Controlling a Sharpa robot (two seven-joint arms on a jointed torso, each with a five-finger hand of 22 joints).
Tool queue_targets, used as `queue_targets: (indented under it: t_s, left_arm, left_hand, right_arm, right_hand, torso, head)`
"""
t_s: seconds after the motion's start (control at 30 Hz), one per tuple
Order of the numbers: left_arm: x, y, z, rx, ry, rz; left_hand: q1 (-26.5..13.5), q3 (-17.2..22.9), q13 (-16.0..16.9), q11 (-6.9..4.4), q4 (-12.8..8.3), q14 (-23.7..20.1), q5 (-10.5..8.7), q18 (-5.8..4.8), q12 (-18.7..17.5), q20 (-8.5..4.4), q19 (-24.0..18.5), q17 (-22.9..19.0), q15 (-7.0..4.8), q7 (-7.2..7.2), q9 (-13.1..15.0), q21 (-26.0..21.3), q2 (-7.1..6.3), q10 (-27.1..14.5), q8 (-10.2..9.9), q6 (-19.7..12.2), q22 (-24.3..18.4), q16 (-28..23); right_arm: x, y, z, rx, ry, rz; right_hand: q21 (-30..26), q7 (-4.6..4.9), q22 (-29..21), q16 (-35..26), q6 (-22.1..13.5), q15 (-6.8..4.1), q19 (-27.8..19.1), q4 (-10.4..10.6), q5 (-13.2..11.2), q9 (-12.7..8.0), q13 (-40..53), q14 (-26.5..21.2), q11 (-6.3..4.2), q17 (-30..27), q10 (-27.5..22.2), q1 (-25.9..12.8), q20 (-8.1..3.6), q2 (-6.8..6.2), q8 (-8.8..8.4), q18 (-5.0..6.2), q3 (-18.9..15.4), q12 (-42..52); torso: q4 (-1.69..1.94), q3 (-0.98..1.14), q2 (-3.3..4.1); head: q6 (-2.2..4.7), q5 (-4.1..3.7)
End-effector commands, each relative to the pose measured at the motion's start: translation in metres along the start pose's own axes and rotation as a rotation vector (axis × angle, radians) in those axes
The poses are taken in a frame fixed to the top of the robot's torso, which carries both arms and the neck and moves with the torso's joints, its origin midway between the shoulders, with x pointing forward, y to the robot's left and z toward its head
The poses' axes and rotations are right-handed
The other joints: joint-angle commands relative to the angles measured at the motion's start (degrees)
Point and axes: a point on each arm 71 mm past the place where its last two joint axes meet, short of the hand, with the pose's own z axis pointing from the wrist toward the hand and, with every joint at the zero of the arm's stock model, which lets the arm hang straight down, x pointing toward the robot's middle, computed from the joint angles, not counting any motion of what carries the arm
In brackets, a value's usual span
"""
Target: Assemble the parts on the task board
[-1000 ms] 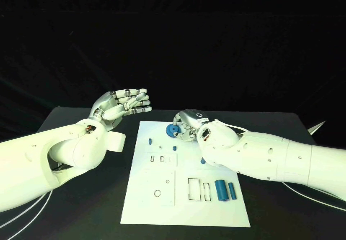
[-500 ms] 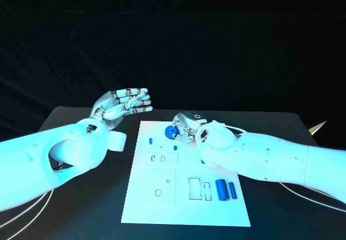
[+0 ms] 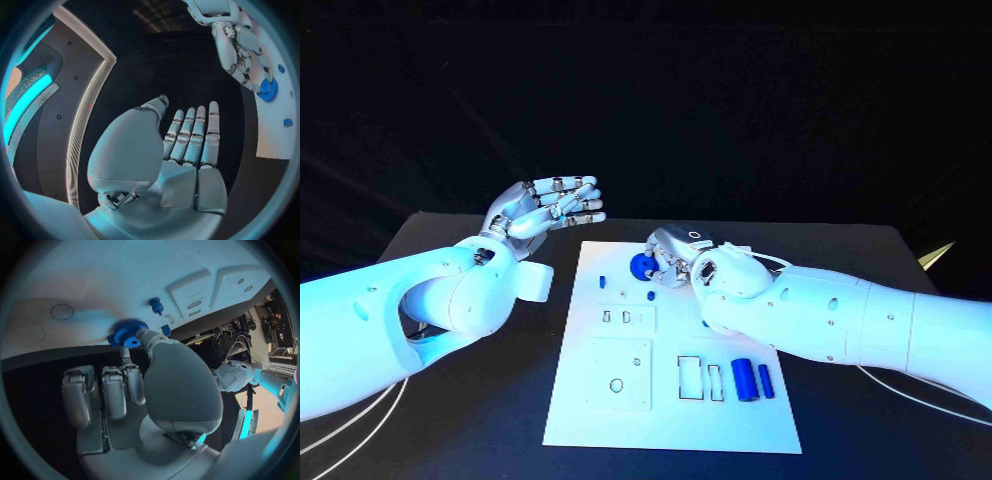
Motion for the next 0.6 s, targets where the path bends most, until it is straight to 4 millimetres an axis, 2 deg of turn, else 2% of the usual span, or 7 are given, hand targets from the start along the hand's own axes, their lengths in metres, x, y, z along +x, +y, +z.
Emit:
queue_targets:
  t_s: [0.03,0.17,0.2,0.23,0.27,0.6]
  left_arm:
    - [0.0022,-0.0013,0.0004,0.009,0.019,-0.005]
    - [0.0022,-0.0013,0.0004,0.008,0.019,-0.005]
    - [0.0022,-0.0013,0.0004,0.008,0.019,-0.005]
    - [0.0022,-0.0013,0.0004,0.008,0.019,-0.005]
    - [0.0021,-0.0013,0.0004,0.008,0.019,-0.005]
    - [0.0013,-0.0014,0.0002,0.007,0.017,-0.003]
  left_hand:
    - [0.25,0.19,-0.05,0.22,-0.01,-0.43,-0.38,0.67,-0.37,-0.03,0.47,0.05,-0.15,2.79,-0.02,0.25,-0.15,0.31,0.22,-0.03,-0.1,-0.23]
    - [0.41,0.35,-0.05,0.23,-0.23,-0.49,-0.4,0.67,-0.42,-0.02,0.48,0.17,-0.14,2.81,-0.03,0.26,-0.16,0.33,0.22,-0.06,-0.14,-0.28]
    - [0.41,0.35,-0.05,0.23,-0.23,-0.49,-0.4,0.67,-0.42,-0.02,0.48,0.17,-0.14,2.81,-0.03,0.26,-0.16,0.33,0.22,-0.06,-0.14,-0.28]
    - [0.41,0.35,-0.05,0.23,-0.23,-0.49,-0.4,0.67,-0.42,-0.02,0.48,0.17,-0.14,2.81,-0.03,0.26,-0.16,0.33,0.22,-0.06,-0.14,-0.28]
    - [0.41,0.35,-0.05,0.23,-0.23,-0.49,-0.4,0.67,-0.42,-0.02,0.48,0.17,-0.14,2.81,-0.03,0.26,-0.16,0.33,0.22,-0.06,-0.14,-0.28]
    - [0.38,0.37,-0.05,0.24,-0.23,-0.5,-0.4,0.66,-0.43,-0.02,0.49,0.19,-0.13,2.82,-0.03,0.26,-0.16,0.33,0.22,-0.06,-0.15,-0.28]
  right_arm:
    - [0.0029,0.0025,-0.0003,-0.007,0.021,-0.006]
    - [0.0029,0.002,0.0002,-0.004,0.019,-0.001]
    - [0.003,0.0019,0.0003,-0.003,0.019,0.0]
    - [0.003,0.0018,0.0003,-0.003,0.019,0.0]
    - [0.0031,0.0015,0.0004,-0.002,0.021,0.002]
    - [0.0037,-0.0023,-0.0014,0.006,0.038,0.023]
  right_hand:
    - [-0.06,-0.05,14.68,0.22,-0.35,0.09,5.88,0.01,-0.38,-0.07,7.75,5.92,0.28,14.43,-0.03,-0.69,-0.05,0.0,-0.29,-0.26,0.25,-0.27]
    - [-0.25,0.82,14.47,0.29,-2.79,0.75,5.77,-0.15,-2.55,-0.77,6.79,5.97,1.06,14.64,-1.07,-2.44,0.48,-0.86,-1.94,-0.2,0.33,-1.35]
    - [-0.24,1.25,14.48,0.4,-4.44,1.07,5.78,-0.21,-3.57,-1.2,6.47,6.03,1.44,14.92,-1.43,-2.95,0.74,-1.15,-3.02,-0.2,0.15,-1.71]
    - [-0.26,1.36,14.46,0.4,-4.71,1.18,5.76,-0.28,-3.7,-1.3,6.41,6.03,1.55,14.92,-1.5,-3.07,0.84,-1.19,-3.25,-0.19,0.1,-1.77]
    - [-0.26,1.8,14.47,0.46,-6.16,1.58,5.77,-0.24,-3.82,-1.78,6.26,6.07,1.99,15.09,-1.73,-3.76,1.21,-1.36,-4.37,-0.2,-0.42,-1.96]
    - [0.0,2.02,14.76,0.46,-5.96,1.95,5.92,0.72,-3.65,-2.17,6.51,6.07,2.28,15.09,-1.59,-5.95,1.72,-1.01,-4.98,-0.28,-2.27,-1.75]
  torso:
    - [-0.03,0.04,0.03]
    - [-0.06,0.01,0.0]
    - [-0.05,0.0,-0.01]
    - [-0.04,0.0,-0.01]
    - [-0.02,0.01,0.0]
    - [-0.04,0.06,0.01]
  head:
    - [0.01,0.06]
    - [0.07,0.07]
    - [0.05,0.07]
    - [0.04,0.07]
    - [0.06,0.08]
    - [-0.07,0.19]
